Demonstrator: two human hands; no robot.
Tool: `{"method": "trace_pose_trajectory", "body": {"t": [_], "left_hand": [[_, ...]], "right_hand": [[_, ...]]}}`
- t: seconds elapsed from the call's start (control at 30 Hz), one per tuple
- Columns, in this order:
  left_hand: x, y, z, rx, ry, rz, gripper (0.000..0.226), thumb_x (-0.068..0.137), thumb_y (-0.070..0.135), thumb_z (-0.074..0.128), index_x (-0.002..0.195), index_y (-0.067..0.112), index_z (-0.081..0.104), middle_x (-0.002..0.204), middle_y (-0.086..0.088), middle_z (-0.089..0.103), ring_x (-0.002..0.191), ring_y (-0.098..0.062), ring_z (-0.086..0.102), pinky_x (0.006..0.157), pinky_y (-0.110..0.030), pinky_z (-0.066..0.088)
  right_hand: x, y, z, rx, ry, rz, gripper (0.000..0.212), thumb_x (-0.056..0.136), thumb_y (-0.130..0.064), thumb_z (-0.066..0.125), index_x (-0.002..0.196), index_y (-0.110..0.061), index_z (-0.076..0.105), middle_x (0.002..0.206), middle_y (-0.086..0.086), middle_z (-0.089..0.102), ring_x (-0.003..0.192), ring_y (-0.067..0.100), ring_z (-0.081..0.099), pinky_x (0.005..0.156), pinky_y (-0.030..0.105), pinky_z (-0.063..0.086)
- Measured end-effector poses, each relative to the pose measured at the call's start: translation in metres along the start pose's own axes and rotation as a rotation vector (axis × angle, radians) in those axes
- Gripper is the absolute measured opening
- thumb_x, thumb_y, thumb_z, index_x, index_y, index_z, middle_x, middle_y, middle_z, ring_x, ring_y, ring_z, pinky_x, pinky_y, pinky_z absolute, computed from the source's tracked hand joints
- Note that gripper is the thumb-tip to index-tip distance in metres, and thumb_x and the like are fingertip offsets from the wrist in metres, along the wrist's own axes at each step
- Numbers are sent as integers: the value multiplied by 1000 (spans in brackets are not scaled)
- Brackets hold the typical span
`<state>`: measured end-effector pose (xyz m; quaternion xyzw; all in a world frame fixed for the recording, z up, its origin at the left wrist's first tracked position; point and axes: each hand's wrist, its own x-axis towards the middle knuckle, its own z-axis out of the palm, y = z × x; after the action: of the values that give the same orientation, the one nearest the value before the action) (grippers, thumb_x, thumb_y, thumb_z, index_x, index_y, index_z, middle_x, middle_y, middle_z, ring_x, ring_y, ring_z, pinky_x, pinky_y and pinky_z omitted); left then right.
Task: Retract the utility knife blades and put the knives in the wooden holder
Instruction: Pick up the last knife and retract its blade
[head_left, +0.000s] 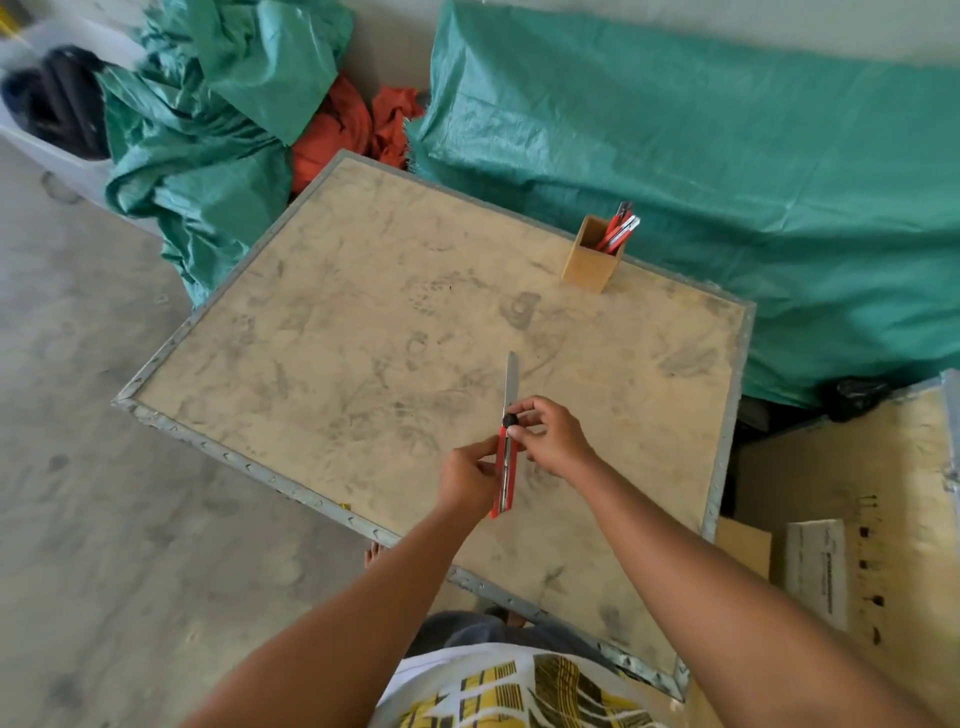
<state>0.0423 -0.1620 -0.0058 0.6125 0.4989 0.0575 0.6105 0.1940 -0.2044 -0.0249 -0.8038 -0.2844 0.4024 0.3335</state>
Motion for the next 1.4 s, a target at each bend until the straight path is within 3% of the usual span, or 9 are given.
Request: {"method": "trace_pose_trajectory", "body": {"t": [0.1, 0.17, 0.27, 0.4, 0.47, 0.67, 0.93, 1.17, 1.4], "left_hand": [[-7, 17, -17, 10, -43, 75, 58, 85, -6, 47, 117, 38, 68, 89, -9, 79, 56, -9, 61, 48, -17, 47], [-8, 26, -28, 16, -76, 123, 55, 86, -3, 49, 125, 33, 66, 91, -2, 80, 64, -12, 66, 60, -19, 55], [-5, 43, -44, 10, -93, 219, 56, 84, -4, 53, 124, 32, 68, 95, 1, 79, 70, -10, 68, 84, -43, 61], [-4, 66, -59, -53, -109, 283, 50, 85, -11, 58, 115, 25, 74, 102, -11, 78, 79, -21, 68, 80, -55, 60], [-5, 75, -65, -99, -139, 264, 48, 85, -15, 58, 116, 17, 74, 103, -20, 76, 81, -26, 69, 77, -52, 62], [-1, 96, -79, -215, -180, 191, 38, 87, -16, 60, 116, 6, 70, 101, -1, 75, 71, -7, 76, 55, -22, 57], [9, 110, -92, -296, -240, 146, 37, 83, -15, 67, 117, 1, 68, 94, 2, 78, 78, -20, 78, 61, -30, 61], [15, 125, -95, -324, -337, 141, 43, 84, -13, 67, 123, 4, 65, 116, -7, 74, 87, -22, 78, 68, -33, 63], [25, 145, -96, -290, -347, 155, 41, 86, -13, 64, 122, 6, 68, 120, -8, 73, 91, -27, 77, 73, -39, 64]], "right_hand": [[-10, -21, -16, 42, 45, -59, 19, 91, -12, 72, 108, -22, 69, 100, -4, 71, 77, 15, 75, 53, 16, 51], [-16, -38, -27, 83, 84, -99, 19, 91, -12, 73, 109, -20, 69, 97, -8, 69, 73, 8, 73, 52, 15, 51], [-23, -61, -40, 140, 122, -178, 21, 91, -13, 73, 110, -21, 73, 99, -4, 72, 69, 10, 75, 53, 20, 52], [-33, -77, -51, 194, 167, -248, 22, 93, -12, 72, 113, -20, 76, 106, 1, 75, 75, 14, 78, 55, 27, 57], [-40, -82, -53, 203, 170, -264, 22, 92, -9, 73, 112, -15, 77, 107, 3, 77, 79, 14, 78, 57, 28, 61], [-54, -94, -44, 146, 144, -273, 25, 90, -7, 75, 113, -16, 78, 106, 3, 78, 80, 21, 77, 67, 36, 65], [-62, -108, -47, -48, 107, -341, 27, 84, -9, 80, 110, -17, 80, 115, -5, 68, 102, 12, 68, 78, 16, 54], [-61, -115, -56, 0, 172, -334, 29, 85, -9, 80, 113, -17, 79, 122, -2, 70, 109, 14, 68, 91, 34, 61], [-57, -126, -63, -139, 125, -358, 25, 82, -14, 84, 106, -20, 82, 138, -5, 58, 120, 12, 59, 87, 25, 58]]}}
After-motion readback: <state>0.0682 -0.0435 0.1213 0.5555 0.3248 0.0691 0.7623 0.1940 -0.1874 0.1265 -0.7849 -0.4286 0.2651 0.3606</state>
